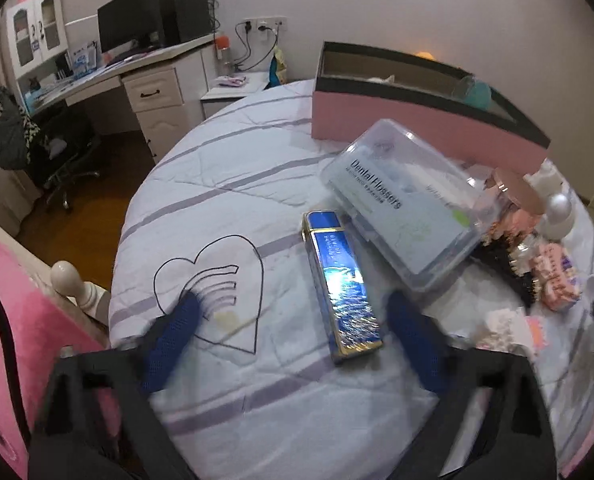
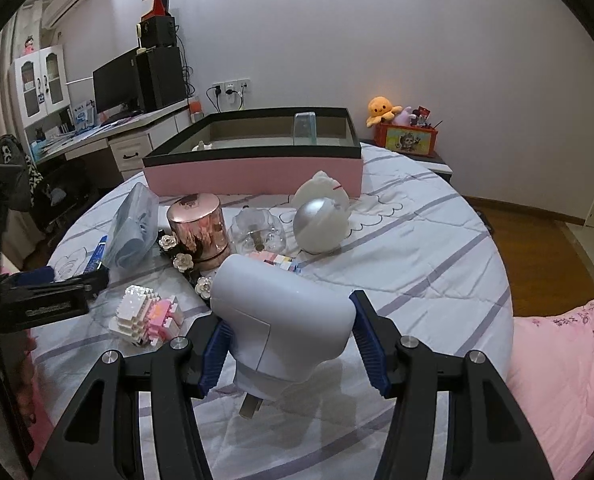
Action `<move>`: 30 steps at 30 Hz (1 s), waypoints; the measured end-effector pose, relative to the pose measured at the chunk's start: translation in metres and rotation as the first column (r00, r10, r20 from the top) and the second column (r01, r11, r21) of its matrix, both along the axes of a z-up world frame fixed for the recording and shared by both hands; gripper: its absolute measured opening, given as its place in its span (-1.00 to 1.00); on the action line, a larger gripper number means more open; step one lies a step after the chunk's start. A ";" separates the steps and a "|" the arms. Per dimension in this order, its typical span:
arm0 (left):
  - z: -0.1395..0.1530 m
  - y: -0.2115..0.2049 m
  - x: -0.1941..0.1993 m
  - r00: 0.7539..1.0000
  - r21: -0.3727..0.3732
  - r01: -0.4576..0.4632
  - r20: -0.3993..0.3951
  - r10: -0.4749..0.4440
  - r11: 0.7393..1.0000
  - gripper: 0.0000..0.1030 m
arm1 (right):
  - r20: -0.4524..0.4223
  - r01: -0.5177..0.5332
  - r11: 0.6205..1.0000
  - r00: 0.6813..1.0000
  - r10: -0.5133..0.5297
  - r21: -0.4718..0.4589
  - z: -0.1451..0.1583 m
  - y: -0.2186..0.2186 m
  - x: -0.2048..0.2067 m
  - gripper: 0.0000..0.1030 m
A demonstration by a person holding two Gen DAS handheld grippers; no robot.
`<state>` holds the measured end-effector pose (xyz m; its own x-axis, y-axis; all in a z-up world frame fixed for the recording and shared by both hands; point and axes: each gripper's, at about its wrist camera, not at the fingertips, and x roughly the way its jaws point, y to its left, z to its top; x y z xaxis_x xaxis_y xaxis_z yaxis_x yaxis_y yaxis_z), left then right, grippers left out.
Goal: Organize rigid objects
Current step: 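Grasp the blue tin with the left gripper while the right gripper grasps the white plug device, then carry the tin and white device into the pink tray and release both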
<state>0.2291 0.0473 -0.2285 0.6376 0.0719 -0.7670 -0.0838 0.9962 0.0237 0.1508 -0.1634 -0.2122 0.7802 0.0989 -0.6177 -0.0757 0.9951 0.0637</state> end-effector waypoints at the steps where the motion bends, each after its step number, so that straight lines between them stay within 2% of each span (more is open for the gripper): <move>1: 0.001 0.001 -0.001 1.000 -0.001 0.012 0.018 -0.012 1.000 0.46 | 0.001 0.001 1.000 1.000 -0.001 -0.001 0.000 -0.001 0.000 0.13; 2: 0.002 0.000 -0.002 0.999 0.001 0.029 0.030 -0.029 1.000 0.10 | 0.003 0.003 1.000 1.000 -0.003 -0.002 0.001 -0.001 0.000 0.13; 3: 0.003 -0.001 -0.002 0.999 0.009 0.038 0.036 -0.039 0.999 -0.38 | 0.005 0.006 1.000 1.000 -0.006 -0.004 0.001 -0.002 0.000 0.13; 5: 0.003 -0.006 -0.002 0.997 0.052 0.044 0.053 -0.047 0.998 -0.61 | 0.005 0.010 1.000 1.000 -0.010 -0.003 0.001 -0.004 0.001 0.13; 7: 0.004 -0.010 -0.004 0.995 0.074 0.065 0.067 -0.070 0.995 -0.61 | 0.006 0.012 1.000 1.000 -0.012 -0.001 0.002 -0.004 0.002 0.13; 10: 0.011 -0.010 -0.012 0.992 0.043 0.080 0.096 -0.084 0.996 -0.61 | 0.010 0.006 1.000 1.000 -0.006 0.006 0.005 -0.004 0.002 0.13; 15: 0.041 -0.016 -0.031 0.976 0.006 0.111 0.186 -0.111 0.994 -0.61 | 0.040 0.000 1.000 0.999 0.000 0.011 0.016 -0.002 -0.001 0.13; 21: 0.083 -0.031 -0.049 0.938 -0.020 0.181 0.305 -0.167 0.983 -0.61 | 0.105 -0.026 1.000 0.994 0.024 0.015 0.040 0.009 -0.002 0.13; 30: 0.114 -0.058 -0.054 0.894 -0.006 0.241 0.392 -0.219 0.971 -0.60 | 0.206 -0.055 0.998 0.977 0.051 0.012 0.073 0.029 0.000 0.13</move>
<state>0.1756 -0.0103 -0.1145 0.8775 -0.1466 -0.4566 0.1560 0.9876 -0.0173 0.1513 -0.1342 -0.1393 0.8835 0.1524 -0.4429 -0.1413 0.9883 0.0583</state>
